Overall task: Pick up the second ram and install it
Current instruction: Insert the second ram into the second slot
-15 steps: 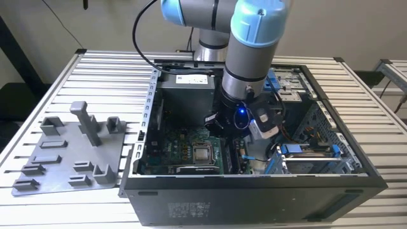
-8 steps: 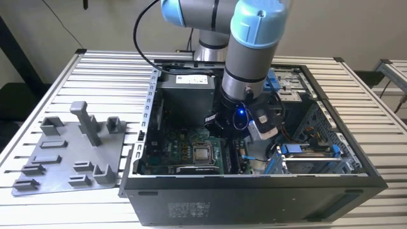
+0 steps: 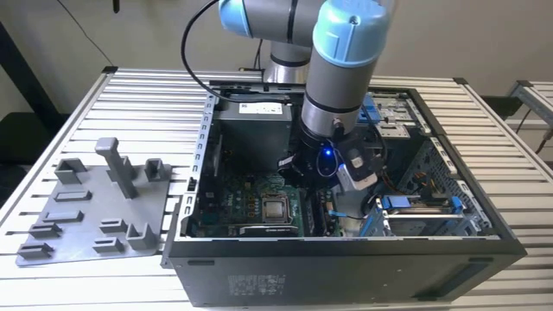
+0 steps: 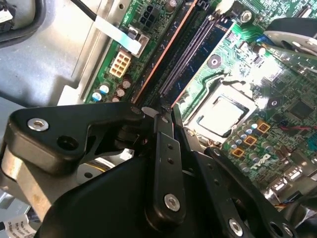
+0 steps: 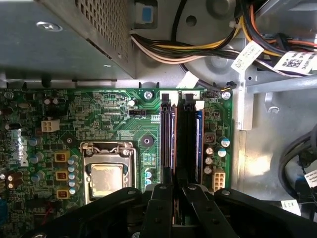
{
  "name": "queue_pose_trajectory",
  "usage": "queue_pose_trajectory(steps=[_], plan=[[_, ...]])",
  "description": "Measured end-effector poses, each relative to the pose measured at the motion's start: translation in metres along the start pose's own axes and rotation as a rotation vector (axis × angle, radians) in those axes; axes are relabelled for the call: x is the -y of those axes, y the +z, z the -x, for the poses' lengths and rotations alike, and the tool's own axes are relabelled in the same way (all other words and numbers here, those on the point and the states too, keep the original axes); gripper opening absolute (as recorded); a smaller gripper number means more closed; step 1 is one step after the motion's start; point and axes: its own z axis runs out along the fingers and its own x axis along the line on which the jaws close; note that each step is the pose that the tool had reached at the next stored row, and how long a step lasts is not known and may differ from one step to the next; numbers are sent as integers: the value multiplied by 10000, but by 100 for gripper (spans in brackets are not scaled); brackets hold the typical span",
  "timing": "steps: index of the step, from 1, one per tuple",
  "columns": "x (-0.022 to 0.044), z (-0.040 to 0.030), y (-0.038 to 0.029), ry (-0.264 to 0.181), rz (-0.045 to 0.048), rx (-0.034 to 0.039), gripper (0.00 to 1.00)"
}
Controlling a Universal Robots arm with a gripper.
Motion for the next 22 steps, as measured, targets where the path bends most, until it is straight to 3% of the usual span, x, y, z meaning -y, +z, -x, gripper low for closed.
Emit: queue_pose_trajectory(steps=[6, 18, 19, 20, 22], plan=[[-3, 2, 2, -265, -2, 7, 14], [-3, 3, 114, -273, 7, 5, 14], [-3, 3, 120, -272, 14, 6, 14], [-15, 5, 150, -272, 91, 24, 14], [-6, 4, 136, -272, 28, 11, 22]])
